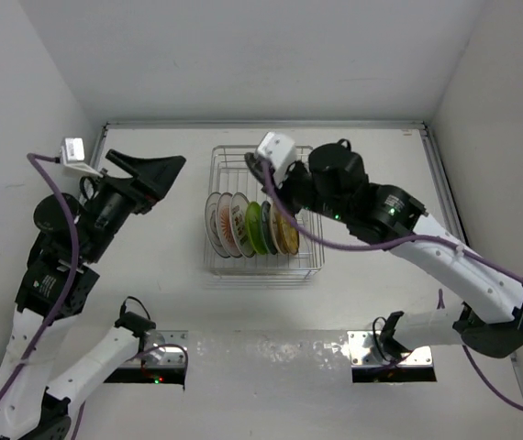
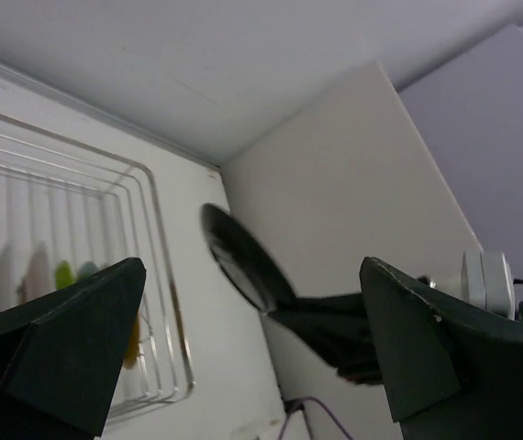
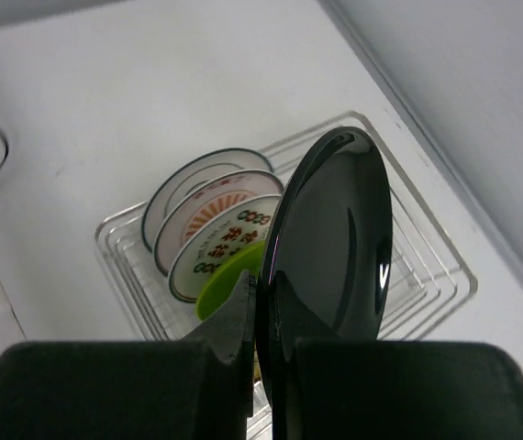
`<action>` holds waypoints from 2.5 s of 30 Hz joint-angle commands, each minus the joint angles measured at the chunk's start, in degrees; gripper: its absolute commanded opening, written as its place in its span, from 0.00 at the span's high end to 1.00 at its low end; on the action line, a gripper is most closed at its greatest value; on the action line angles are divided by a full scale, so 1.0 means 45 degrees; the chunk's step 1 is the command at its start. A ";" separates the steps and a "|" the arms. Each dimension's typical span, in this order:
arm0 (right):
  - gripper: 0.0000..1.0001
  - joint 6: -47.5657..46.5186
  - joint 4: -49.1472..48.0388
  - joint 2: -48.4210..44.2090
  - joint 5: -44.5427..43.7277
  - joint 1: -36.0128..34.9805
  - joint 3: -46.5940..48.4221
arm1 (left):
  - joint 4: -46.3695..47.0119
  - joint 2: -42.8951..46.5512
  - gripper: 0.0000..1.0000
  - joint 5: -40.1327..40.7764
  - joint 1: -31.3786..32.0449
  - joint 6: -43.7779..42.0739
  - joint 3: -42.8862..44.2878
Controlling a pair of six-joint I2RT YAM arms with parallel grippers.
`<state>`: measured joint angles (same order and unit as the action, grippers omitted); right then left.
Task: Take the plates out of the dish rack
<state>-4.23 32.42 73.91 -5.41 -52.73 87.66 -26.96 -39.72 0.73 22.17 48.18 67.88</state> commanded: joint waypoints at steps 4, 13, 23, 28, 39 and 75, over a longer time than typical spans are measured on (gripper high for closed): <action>1.00 -0.4409 -0.1286 -0.0077 -0.2114 -0.3239 -0.0709 | 0.1983 -0.1523 0.00 -0.2954 0.0131 0.2494 -0.0900; 1.00 -0.6539 -0.3551 0.1192 -0.5942 -0.5742 -0.1392 | 0.2302 -0.1875 0.36 -0.3894 0.0131 0.2790 -0.2271; 0.92 -0.6931 -0.4665 0.1759 -0.6628 -0.5880 -0.1666 | 0.1422 -0.1623 1.00 -0.2139 0.0131 0.1248 -0.2057; 0.01 -0.5940 -0.6225 0.1020 -0.7449 -0.5745 -0.2641 | 0.0155 -0.1250 1.00 0.2417 0.0112 0.0699 -0.1336; 0.01 0.5369 0.1406 0.2170 -0.6285 0.0719 0.1168 | -0.0008 -0.6395 1.00 0.5411 -0.5002 0.0055 0.0385; 0.53 0.8713 -0.0310 0.4337 -0.5243 0.1425 -0.2641 | 0.1773 -1.3208 0.00 0.1673 -0.6959 -0.0649 0.1168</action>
<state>32.64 34.09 92.86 -28.08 -46.48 77.25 -14.98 -107.92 8.32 -8.69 44.21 72.93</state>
